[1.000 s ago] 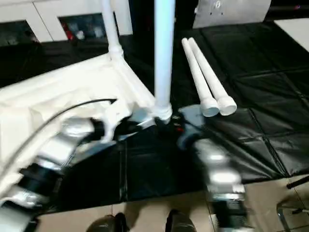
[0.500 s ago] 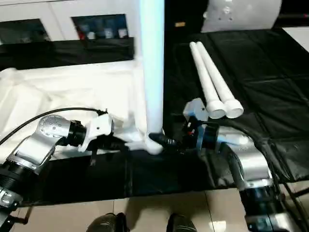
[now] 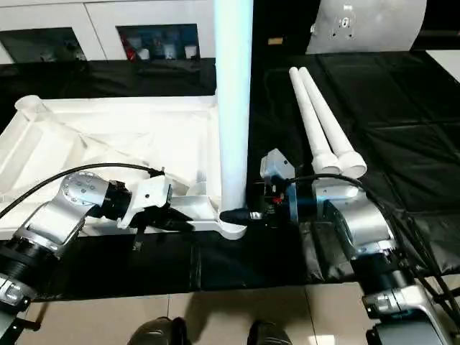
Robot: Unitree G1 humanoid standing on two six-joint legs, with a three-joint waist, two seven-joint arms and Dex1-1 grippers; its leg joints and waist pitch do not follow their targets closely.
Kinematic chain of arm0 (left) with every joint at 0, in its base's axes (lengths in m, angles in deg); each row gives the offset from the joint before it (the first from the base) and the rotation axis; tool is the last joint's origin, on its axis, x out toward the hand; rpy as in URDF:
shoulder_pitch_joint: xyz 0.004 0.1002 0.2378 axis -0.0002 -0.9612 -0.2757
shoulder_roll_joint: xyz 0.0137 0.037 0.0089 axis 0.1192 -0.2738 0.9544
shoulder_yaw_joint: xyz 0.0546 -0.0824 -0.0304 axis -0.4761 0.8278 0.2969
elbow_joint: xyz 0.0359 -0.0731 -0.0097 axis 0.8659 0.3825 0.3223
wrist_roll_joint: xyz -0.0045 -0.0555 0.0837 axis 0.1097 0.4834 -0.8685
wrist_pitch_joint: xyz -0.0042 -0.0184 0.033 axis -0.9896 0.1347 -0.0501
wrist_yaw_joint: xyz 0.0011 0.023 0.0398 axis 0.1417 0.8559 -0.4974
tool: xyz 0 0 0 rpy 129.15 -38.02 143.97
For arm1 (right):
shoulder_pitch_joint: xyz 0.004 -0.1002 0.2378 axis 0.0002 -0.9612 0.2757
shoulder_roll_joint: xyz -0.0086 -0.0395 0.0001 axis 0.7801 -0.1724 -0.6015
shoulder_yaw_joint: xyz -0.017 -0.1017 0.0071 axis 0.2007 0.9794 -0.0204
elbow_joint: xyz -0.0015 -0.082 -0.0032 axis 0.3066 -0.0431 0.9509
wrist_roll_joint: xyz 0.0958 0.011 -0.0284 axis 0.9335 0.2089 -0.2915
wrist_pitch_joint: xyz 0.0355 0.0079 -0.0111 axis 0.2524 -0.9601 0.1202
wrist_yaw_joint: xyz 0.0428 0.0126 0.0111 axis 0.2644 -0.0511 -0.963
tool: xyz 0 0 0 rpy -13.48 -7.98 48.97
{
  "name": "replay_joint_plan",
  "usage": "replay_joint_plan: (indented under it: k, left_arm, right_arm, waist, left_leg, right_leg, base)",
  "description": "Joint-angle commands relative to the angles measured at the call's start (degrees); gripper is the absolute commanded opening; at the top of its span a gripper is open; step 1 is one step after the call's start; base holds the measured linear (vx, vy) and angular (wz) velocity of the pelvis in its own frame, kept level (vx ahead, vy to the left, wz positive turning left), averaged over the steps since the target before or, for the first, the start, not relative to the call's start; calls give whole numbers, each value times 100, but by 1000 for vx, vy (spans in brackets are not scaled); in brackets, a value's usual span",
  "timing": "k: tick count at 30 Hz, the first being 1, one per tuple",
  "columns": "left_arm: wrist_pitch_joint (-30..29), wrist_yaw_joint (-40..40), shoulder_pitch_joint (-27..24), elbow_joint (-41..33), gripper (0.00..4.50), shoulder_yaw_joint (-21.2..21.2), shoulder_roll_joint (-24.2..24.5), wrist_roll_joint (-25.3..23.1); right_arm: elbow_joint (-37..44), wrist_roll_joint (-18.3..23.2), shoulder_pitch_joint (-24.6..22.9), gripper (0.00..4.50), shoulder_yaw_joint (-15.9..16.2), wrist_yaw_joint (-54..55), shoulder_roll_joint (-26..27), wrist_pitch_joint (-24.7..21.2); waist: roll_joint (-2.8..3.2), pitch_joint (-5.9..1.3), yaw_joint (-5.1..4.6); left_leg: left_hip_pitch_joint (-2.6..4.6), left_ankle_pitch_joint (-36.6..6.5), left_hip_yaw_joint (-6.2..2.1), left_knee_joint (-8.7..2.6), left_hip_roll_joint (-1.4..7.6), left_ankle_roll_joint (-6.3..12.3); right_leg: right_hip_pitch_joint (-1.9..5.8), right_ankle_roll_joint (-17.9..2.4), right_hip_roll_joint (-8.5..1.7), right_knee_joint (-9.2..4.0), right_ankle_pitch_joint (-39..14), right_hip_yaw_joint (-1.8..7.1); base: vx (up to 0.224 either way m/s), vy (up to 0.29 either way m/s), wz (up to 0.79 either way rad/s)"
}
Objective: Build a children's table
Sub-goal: Rotate leg to tighten
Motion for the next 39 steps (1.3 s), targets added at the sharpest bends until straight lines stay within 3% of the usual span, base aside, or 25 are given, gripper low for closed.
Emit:
replay_joint_plan:
  k: [1, 6, 13, 17, 18, 21, 22, 25, 26, 27, 28, 30, 31, 32, 33, 34, 35, 36, 37, 38, 39]
  left_arm:
    - [99, -136, -4, 70, 0, -182, -2, -116]
    - [117, -56, 5, 128, 0, -156, -22, -133]
    - [-74, 163, 18, 183, 0, -76, -95, -141]
    - [-676, 594, 9, 13, 0, 150, -390, 64]
    - [-750, 664, 0, -31, 0, 174, -438, 90]
    - [-973, 1054, 30, -102, 0, 234, -711, 90]
    - [-1019, 1204, 55, -98, 0, 238, -812, 55]
    - [-1358, 1854, 201, -23, 0, 271, -1259, -112]
    - [-1358, 1854, 201, -23, 0, 271, -1259, -112]
    - [-1514, 2093, 268, 15, 0, 318, -1440, -128]
    - [-1761, 2503, 389, 73, 0, 397, -1703, -161]
    - [-1879, 2718, 454, 113, 0, 446, -1839, -181]
    - [-1961, 2907, 513, 154, 0, 493, -1951, -204]
    - [-2100, 3327, 631, 236, 0, 625, -2199, -247]
    - [-2141, 3429, 667, 257, 0, 655, -2266, -261]
    - [-2141, 3429, 667, 257, 0, 655, -2266, -261]
    - [-2180, 3484, 682, 260, 0, 681, -2313, -288]
    - [-2173, 3553, 712, 286, 0, 701, -2363, -320]
    - [-2177, 3560, 712, 247, 0, 713, -2403, -342]
    - [-2173, 3549, 707, 240, 0, 710, -2398, -342]
    - [-2143, 3419, 649, 165, 0, 682, -2342, -332]
  right_arm:
    - [-69, -39, 51, 233, 59, -115, -50, 98]
    - [-213, -98, 103, 204, 146, -273, -59, 215]
    - [-63, -4, -20, 200, 150, -300, -41, 99]
    - [609, 394, -483, 199, -93, 386, 287, -661]
    - [707, 426, -558, 199, -126, 537, 365, -749]
    - [1002, 261, -832, 199, -150, 1562, 932, -947]
    - [1065, 209, -894, 199, -142, 1829, 1096, -1004]
    - [1155, -50, -980, 199, -198, 3021, 1878, -1359]
    - [1155, -50, -980, 199, -198, 3021, 1878, -1359]
    - [1113, -123, -950, 199, -269, 3478, 2193, -1495]
    - [1029, -173, -860, 199, -467, 4237, 2707, -1734]
    - [923, -207, -776, 199, -597, 4677, 2971, -1819]
    - [781, -246, -676, 199, -716, 5039, 3176, -1838]
    - [420, -369, -424, 199, -922, 5766, 3545, -1763]
    - [277, -415, -327, 199, -983, 5975, 3643, -1692]
    - [277, -415, -327, 199, -983, 5975, 3643, -1692]
    - [222, -476, -278, 199, -1036, 6107, 3724, -1674]
    - [104, -469, -194, 234, -1083, 6131, 3812, -1508]
    - [96, -626, -169, 234, -1054, 6224, 3867, -1332]
    - [102, -638, -175, 234, -1047, 6221, 3860, -1319]
    - [203, -787, -259, 273, -1000, 6211, 3797, -1236]
  waist:
    - [-110, -479, 0]
    - [-116, -468, -4]
    - [-93, -443, -1]
    - [-87, -434, 60]
    - [-103, -420, 72]
    - [-100, -391, 44]
    - [-103, -352, -1]
    - [-94, -302, -110]
    - [-101, -286, -166]
    - [-91, -274, -187]
    - [-53, -219, -286]
    - [-48, -218, -370]
    - [-24, -219, -392]
    - [84, -167, -494]
    - [115, -153, -536]
    - [178, -148, -517]
    - [197, -144, -415]
    - [142, -147, -314]
    - [-187, -139, -340]
    - [-348, -153, -298]
    - [-288, -81, -301]
  left_leg:
    - [81, -955, -103, -377, 351, 502]
    - [78, -994, -108, -381, 347, 514]
    - [103, -1170, -112, -399, 357, 468]
    - [139, -1211, -106, -410, 377, 444]
    - [108, -1207, -115, -422, 368, 419]
    - [114, -1436, -136, -452, 356, 291]
    - [126, -1675, -152, -475, 338, 151]
    - [151, -2012, -184, -498, 320, 9]
    - [150, -2229, -219, -497, 297, -64]
    - [165, -2326, -236, -499, 291, -77]
    - [202, -2691, -264, -516, 278, -159]
    - [241, -3056, -327, -526, 263, -266]
    - [258, -3195, -349, -531, 266, -285]
    - [304, -3824, -389, -611, 327, -359]
    - [302, -4184, -435, -690, 374, -432]
    - [49, -4865, -503, -1022, 553, -525]
    - [-83, -5160, -458, -1253, 656, -548]
    - [100, -5164, -188, -1358, 551, -574]
    - [509, -4243, -120, -723, 159, -532]
    - [947, -2951, -7, 93, -159, -289]
    - [422, -1009, -306, 270, -245, 140]
  right_leg:
    - [310, -1245, -410, -396, -1690, 346]
    - [308, -1225, -401, -400, -1749, 341]
    - [293, -1209, -398, -433, -1916, 345]
    - [268, -1203, -402, -444, -1967, 365]
    - [288, -1173, -412, -451, -2047, 357]
    - [263, -1008, -422, -503, -2460, 349]
    - [236, -862, -421, -547, -2871, 339]
    - [188, -661, -420, -619, -3389, 319]
    - [208, -499, -438, -659, -3748, 277]
    - [203, -427, -450, -689, -3886, 260]
    - [166, -246, -432, -767, -4222, 201]
    - [186, -66, -423, -843, -4371, 90]
    - [198, -22, -420, -863, -4350, 55]
    - [194, -26, -374, -888, -4073, -59]
    - [244, -38, -324, -844, -3831, -141]
    - [559, -152, -218, -235, -2811, -66]
    - [665, -259, -154, 256, -1999, 46]
    - [409, -378, -64, 332, -1217, 147]
    - [-27, -125, -231, -585, -3680, 320]
    - [-473, 162, -440, -1278, -5260, 286]
    - [84, 146, -904, -1187, -5994, 578]
  base:
    - [0, 0, 0]
    - [0, 0, 0]
    - [0, 0, 0]
    - [0, 0, 0]
    - [0, 0, 0]
    - [0, 0, 0]
    - [0, 0, 0]
    - [0, 0, 0]
    - [0, 0, 0]
    - [0, 0, 0]
    - [0, 0, 0]
    - [0, 0, 0]
    - [0, 0, 0]
    - [0, 0, 0]
    - [-36, 50, -6]
    - [-67, 47, -7]
    - [-67, 47, -7]
    - [-73, 18, 6]
    - [29, -57, 19]
    - [29, -57, 19]
    - [98, -54, -10]
